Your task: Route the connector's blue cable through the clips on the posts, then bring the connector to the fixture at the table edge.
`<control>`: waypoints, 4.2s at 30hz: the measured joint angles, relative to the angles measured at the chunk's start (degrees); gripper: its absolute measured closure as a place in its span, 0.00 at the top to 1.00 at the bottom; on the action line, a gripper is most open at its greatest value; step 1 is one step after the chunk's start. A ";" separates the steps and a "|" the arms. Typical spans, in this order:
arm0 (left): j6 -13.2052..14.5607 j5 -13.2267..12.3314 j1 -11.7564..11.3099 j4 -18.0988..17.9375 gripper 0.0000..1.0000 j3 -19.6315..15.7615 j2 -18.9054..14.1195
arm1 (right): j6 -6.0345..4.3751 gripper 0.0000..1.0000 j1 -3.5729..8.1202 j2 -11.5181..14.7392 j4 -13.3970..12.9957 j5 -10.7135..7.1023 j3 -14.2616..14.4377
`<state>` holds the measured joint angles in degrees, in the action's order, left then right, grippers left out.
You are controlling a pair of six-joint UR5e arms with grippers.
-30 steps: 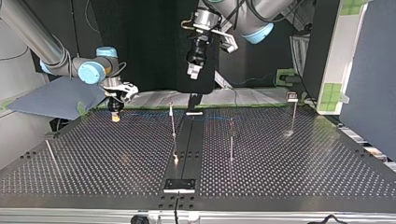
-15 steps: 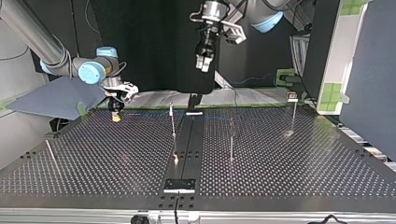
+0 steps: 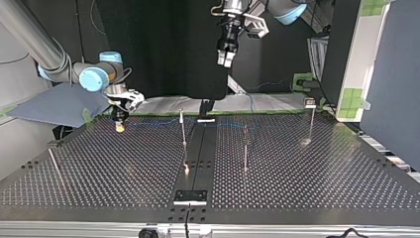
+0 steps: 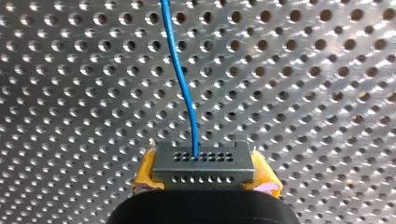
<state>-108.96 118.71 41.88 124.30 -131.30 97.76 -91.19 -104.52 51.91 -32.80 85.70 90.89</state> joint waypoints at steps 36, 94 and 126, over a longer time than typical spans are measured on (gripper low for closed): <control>3.61 -0.29 -0.20 -1.67 1.00 -15.77 0.00 | 1.05 0.00 6.61 16.08 10.13 4.29 -0.73; 7.97 4.04 -0.28 -1.28 1.00 -12.06 0.00 | 4.96 0.00 18.47 12.02 10.40 -15.30 -2.49; 7.99 4.12 -0.29 -0.72 1.00 -11.61 0.00 | 3.99 0.00 19.26 11.08 9.44 -18.93 -4.04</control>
<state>-100.97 122.84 41.59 123.58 -142.91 97.76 -87.20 -85.26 63.00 -23.36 66.77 86.85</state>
